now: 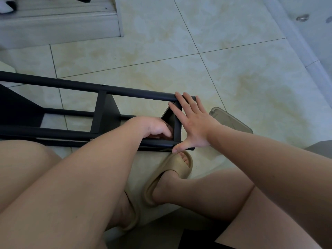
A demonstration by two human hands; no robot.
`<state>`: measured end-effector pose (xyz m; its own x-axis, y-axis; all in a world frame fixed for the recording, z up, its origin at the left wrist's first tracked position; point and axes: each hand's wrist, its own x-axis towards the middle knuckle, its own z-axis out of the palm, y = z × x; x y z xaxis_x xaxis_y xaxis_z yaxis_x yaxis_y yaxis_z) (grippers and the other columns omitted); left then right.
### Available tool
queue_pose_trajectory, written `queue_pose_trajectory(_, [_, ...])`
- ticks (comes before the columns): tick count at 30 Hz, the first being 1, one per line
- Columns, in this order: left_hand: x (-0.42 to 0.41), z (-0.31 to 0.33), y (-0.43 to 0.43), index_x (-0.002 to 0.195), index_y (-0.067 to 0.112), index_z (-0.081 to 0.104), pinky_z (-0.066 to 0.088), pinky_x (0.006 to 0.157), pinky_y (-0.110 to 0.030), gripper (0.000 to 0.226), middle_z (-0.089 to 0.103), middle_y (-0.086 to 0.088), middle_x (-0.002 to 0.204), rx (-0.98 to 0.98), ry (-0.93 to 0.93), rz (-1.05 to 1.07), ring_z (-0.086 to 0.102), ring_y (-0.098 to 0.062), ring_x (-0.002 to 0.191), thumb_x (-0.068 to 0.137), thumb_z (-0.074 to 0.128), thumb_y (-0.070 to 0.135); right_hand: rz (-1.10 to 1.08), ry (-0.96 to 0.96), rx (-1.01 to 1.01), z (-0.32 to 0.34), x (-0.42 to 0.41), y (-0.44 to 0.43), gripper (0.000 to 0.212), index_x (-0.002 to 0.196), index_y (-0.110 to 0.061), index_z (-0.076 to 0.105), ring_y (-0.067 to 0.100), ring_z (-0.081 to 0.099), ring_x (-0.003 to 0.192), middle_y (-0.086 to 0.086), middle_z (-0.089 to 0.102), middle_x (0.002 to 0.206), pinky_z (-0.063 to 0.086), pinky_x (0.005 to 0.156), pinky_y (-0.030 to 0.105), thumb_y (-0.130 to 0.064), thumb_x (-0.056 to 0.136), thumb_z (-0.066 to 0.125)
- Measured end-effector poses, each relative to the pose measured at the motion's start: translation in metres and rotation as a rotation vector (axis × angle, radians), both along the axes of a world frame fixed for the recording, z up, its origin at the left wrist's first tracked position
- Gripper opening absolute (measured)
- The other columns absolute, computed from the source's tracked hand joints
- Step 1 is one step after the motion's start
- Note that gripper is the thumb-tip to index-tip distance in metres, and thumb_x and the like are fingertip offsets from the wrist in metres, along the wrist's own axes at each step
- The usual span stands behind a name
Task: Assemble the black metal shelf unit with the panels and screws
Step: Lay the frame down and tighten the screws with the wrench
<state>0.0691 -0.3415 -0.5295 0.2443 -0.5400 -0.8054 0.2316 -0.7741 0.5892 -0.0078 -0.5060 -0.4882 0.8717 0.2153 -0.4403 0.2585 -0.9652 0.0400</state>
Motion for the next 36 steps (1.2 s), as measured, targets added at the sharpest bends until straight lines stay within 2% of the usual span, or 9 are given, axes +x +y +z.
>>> queue_pose_trajectory(5, [-0.0007, 0.0025, 0.0004, 0.094, 0.012, 0.078, 0.05, 0.095, -0.04, 0.017, 0.075, -0.011, 0.096, 0.01, 0.072, 0.021, 0.065, -0.025, 0.089, 0.084, 0.065, 0.014, -0.002, -0.003, -0.001, -0.0001, -0.0008, 0.0011, 0.147, 0.16, -0.019, -0.015, 0.033, -0.028, 0.151, 0.013, -0.032, 0.163, -0.015, 0.122, 0.053, -0.105, 0.051, 0.032])
queue_pose_trajectory(8, [-0.0016, 0.0029, -0.0012, 0.09, 0.011, 0.077, 0.054, 0.087, -0.037, 0.019, 0.075, -0.013, 0.095, 0.078, 0.044, -0.015, 0.068, -0.028, 0.086, 0.081, 0.069, 0.024, 0.0, -0.006, -0.004, -0.0004, -0.0011, 0.0011, 0.147, 0.16, -0.019, -0.016, 0.034, -0.028, 0.151, 0.013, -0.032, 0.163, -0.014, 0.122, 0.054, -0.105, 0.051, 0.031])
queue_pose_trajectory(12, [-0.0013, 0.0009, -0.0026, 0.108, 0.01, 0.073, 0.049, 0.103, -0.045, 0.029, 0.073, -0.012, 0.108, 0.089, -0.056, -0.024, 0.067, -0.032, 0.106, 0.082, 0.067, 0.023, 0.001, -0.006, 0.002, -0.0009, -0.0007, 0.0004, 0.147, 0.16, -0.019, -0.016, 0.034, -0.028, 0.151, 0.013, -0.031, 0.163, -0.015, 0.121, 0.053, -0.105, 0.051, 0.032])
queue_pose_trajectory(17, [0.0001, 0.0025, 0.0, 0.079, 0.019, 0.078, 0.051, 0.076, -0.027, 0.023, 0.072, 0.001, 0.076, -0.017, 0.068, 0.024, 0.064, -0.017, 0.075, 0.087, 0.06, 0.007, 0.002, -0.007, -0.002, -0.0008, -0.0009, 0.0004, 0.147, 0.16, -0.018, -0.016, 0.034, -0.028, 0.151, 0.013, -0.032, 0.163, -0.015, 0.121, 0.053, -0.105, 0.051, 0.031])
queue_pose_trajectory(21, [-0.0009, 0.0058, 0.0016, 0.104, 0.001, 0.074, 0.051, 0.092, -0.039, 0.026, 0.072, -0.012, 0.092, -0.002, 0.151, 0.044, 0.063, -0.028, 0.086, 0.087, 0.06, 0.014, 0.0, -0.007, -0.002, 0.0002, -0.0011, 0.0006, 0.147, 0.16, -0.018, -0.015, 0.035, -0.027, 0.151, 0.013, -0.031, 0.163, -0.015, 0.121, 0.053, -0.105, 0.051, 0.032])
queue_pose_trajectory(24, [-0.0028, 0.0056, -0.0017, 0.114, 0.001, 0.07, 0.047, 0.104, -0.048, 0.035, 0.072, -0.017, 0.107, 0.063, 0.024, -0.016, 0.065, -0.029, 0.095, 0.085, 0.064, 0.02, -0.001, -0.004, -0.001, -0.0001, -0.0011, 0.0008, 0.147, 0.16, -0.019, -0.015, 0.034, -0.028, 0.151, 0.013, -0.032, 0.163, -0.016, 0.121, 0.053, -0.105, 0.051, 0.033])
queue_pose_trajectory(27, [-0.0025, 0.0042, -0.0034, 0.11, 0.004, 0.072, 0.049, 0.103, -0.047, 0.031, 0.071, -0.019, 0.112, 0.055, -0.051, -0.04, 0.066, -0.029, 0.095, 0.084, 0.064, 0.018, -0.001, -0.005, -0.001, -0.0007, -0.0008, 0.001, 0.147, 0.16, -0.019, -0.015, 0.034, -0.028, 0.151, 0.013, -0.032, 0.163, -0.015, 0.121, 0.053, -0.106, 0.051, 0.032])
queue_pose_trajectory(31, [-0.0022, 0.0024, -0.0019, 0.101, 0.005, 0.073, 0.049, 0.082, -0.034, 0.02, 0.07, -0.013, 0.092, 0.002, -0.057, -0.018, 0.061, -0.026, 0.081, 0.085, 0.063, 0.011, 0.0, -0.006, -0.002, -0.0007, -0.0004, 0.0006, 0.148, 0.16, -0.019, -0.015, 0.034, -0.027, 0.151, 0.013, -0.031, 0.163, -0.015, 0.121, 0.053, -0.106, 0.051, 0.032])
queue_pose_trajectory(36, [-0.0011, 0.003, 0.001, 0.087, 0.019, 0.076, 0.052, 0.085, -0.035, 0.019, 0.073, -0.006, 0.086, -0.055, 0.003, 0.006, 0.067, -0.024, 0.08, 0.084, 0.063, 0.005, 0.001, -0.008, 0.001, 0.0, -0.0007, 0.0006, 0.147, 0.161, -0.018, -0.014, 0.034, -0.027, 0.151, 0.013, -0.03, 0.163, -0.016, 0.121, 0.052, -0.106, 0.051, 0.031])
